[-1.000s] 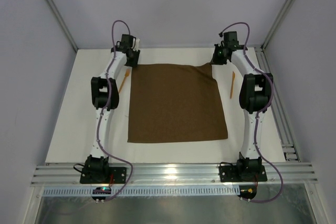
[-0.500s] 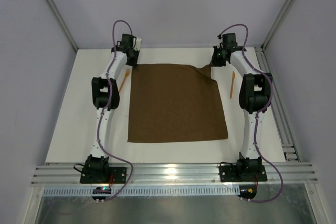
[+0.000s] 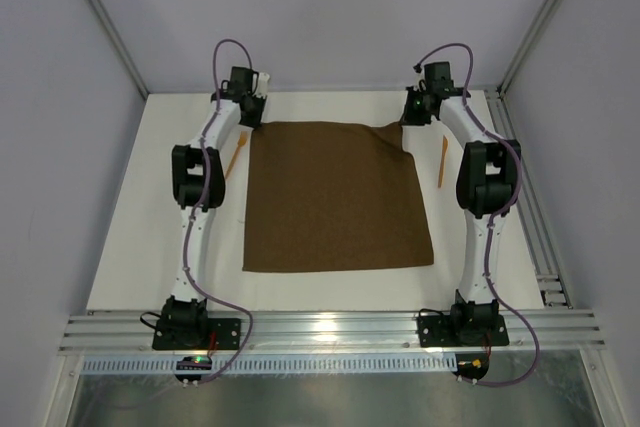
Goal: Fold the napkin into a case and place the utensils inside
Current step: Pick up the flattened napkin from the center of the board, then fold and flatten the napkin at the center of the board.
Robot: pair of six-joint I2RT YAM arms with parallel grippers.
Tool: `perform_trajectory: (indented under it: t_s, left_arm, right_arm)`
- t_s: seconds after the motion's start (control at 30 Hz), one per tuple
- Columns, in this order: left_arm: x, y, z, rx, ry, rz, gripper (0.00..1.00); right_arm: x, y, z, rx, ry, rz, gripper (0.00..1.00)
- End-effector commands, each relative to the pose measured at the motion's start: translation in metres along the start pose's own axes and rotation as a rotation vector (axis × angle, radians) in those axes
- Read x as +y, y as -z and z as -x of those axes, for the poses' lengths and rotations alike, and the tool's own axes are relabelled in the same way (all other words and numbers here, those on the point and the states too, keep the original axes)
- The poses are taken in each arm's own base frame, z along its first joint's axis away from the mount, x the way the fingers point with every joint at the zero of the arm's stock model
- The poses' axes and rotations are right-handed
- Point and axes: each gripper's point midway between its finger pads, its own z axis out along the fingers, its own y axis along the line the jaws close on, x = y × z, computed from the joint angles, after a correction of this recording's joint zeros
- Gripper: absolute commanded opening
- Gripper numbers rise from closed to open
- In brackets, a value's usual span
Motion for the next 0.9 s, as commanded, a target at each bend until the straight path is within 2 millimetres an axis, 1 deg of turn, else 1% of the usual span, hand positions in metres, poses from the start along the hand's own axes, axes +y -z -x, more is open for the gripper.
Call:
perform_trajectory:
  t_s: [0.0,0.03,0.07,0.1,0.13,0.17,0.2,0.23,0.27,0.3,0.33,0.37,0.4,0.43,0.47,0.5,0.53,0.57,0.6,0.63,0.67,0.7,0.77,0.8,0.83,0.87]
  left_arm:
    - [0.000,0.032,0.025,-0.066,-0.017,-0.018,0.00]
    - [0.000,0.048,0.039,-0.104,-0.030,-0.014,0.00]
    - [-0.001,0.055,0.043,-0.115,-0.036,-0.015,0.00]
    - [-0.001,0.059,0.039,-0.107,-0.039,-0.020,0.00]
    - [-0.002,0.065,0.041,-0.113,-0.044,-0.028,0.00]
    - [-0.006,0.080,0.049,-0.136,-0.052,-0.049,0.00]
    - [-0.010,0.085,0.048,-0.135,-0.055,-0.061,0.00]
    - [-0.013,0.086,0.038,-0.113,-0.058,-0.075,0.00]
    - [-0.016,0.100,0.044,-0.133,-0.065,-0.087,0.00]
    - [-0.016,0.105,0.042,-0.130,-0.065,-0.089,0.00]
    - [-0.019,0.105,0.030,-0.104,-0.066,-0.099,0.00]
    - [-0.019,0.121,0.035,-0.124,-0.072,-0.097,0.00]
    - [-0.022,0.127,0.033,-0.125,-0.083,-0.109,0.00]
    - [-0.025,0.125,0.015,-0.091,-0.085,-0.120,0.00]
    - [-0.027,0.130,0.011,-0.089,-0.092,-0.128,0.00]
    - [-0.030,0.150,0.017,-0.124,-0.111,-0.139,0.00]
    - [-0.033,0.155,0.010,-0.117,-0.116,-0.152,0.00]
    - [-0.037,0.155,-0.011,-0.076,-0.116,-0.168,0.00]
    - [-0.042,0.174,-0.008,-0.103,-0.130,-0.186,0.00]
    - [-0.045,0.179,-0.016,-0.091,-0.137,-0.197,0.00]
    - [-0.050,0.180,-0.037,-0.050,-0.138,-0.219,0.00]
    - [-0.054,0.196,-0.038,-0.069,-0.151,-0.227,0.00]
    - [-0.064,0.204,-0.056,-0.046,-0.181,-0.260,0.00]
    - [-0.070,0.203,-0.079,-0.002,-0.188,-0.277,0.00]
    - [-0.073,0.215,-0.082,-0.018,-0.212,-0.284,0.00]
    - [-0.078,0.218,-0.090,-0.010,-0.222,-0.294,0.00]
  right_arm:
    - [0.023,0.045,0.043,-0.134,0.078,0.048,0.03]
    - [0.026,0.054,0.047,-0.156,0.094,0.051,0.03]
    - [0.026,0.059,0.048,-0.166,0.101,0.051,0.03]
    - [0.028,0.063,0.048,-0.174,0.111,0.054,0.03]
    - [0.028,0.072,0.046,-0.181,0.128,0.051,0.03]
    - [0.029,0.078,0.046,-0.193,0.137,0.053,0.03]
    - [0.030,0.081,0.045,-0.203,0.148,0.055,0.03]
    - [0.027,0.080,0.035,-0.185,0.146,0.049,0.03]
    - [0.026,0.091,0.038,-0.207,0.150,0.037,0.03]
    - [0.025,0.094,0.034,-0.203,0.149,0.032,0.03]
    - [0.024,0.101,0.028,-0.202,0.144,0.021,0.03]
    - [0.024,0.105,0.025,-0.209,0.128,0.018,0.03]
    - [0.024,0.108,0.021,-0.215,0.122,0.018,0.03]
    - [0.019,0.106,0.001,-0.186,0.108,0.012,0.03]
    - [0.022,0.120,0.006,-0.229,0.110,0.010,0.03]
    - [0.018,0.118,-0.011,-0.201,0.093,0.001,0.03]
    - [0.015,0.122,-0.016,-0.197,0.085,-0.010,0.03]
    - [0.015,0.134,-0.017,-0.215,0.081,-0.023,0.03]
    - [0.011,0.134,-0.033,-0.187,0.069,-0.036,0.03]
    - [0.009,0.138,-0.039,-0.186,0.063,-0.043,0.03]
    - [0.008,0.143,-0.045,-0.187,0.056,-0.049,0.03]
    - [0.006,0.152,-0.058,-0.187,0.028,-0.059,0.03]
    - [0.007,0.159,-0.072,-0.189,0.007,-0.047,0.03]
    - [0.007,0.163,-0.080,-0.186,-0.001,-0.048,0.03]
    - [0.005,0.170,-0.094,-0.183,-0.016,-0.058,0.03]
    - [0.002,0.174,-0.102,-0.177,-0.020,-0.070,0.03]
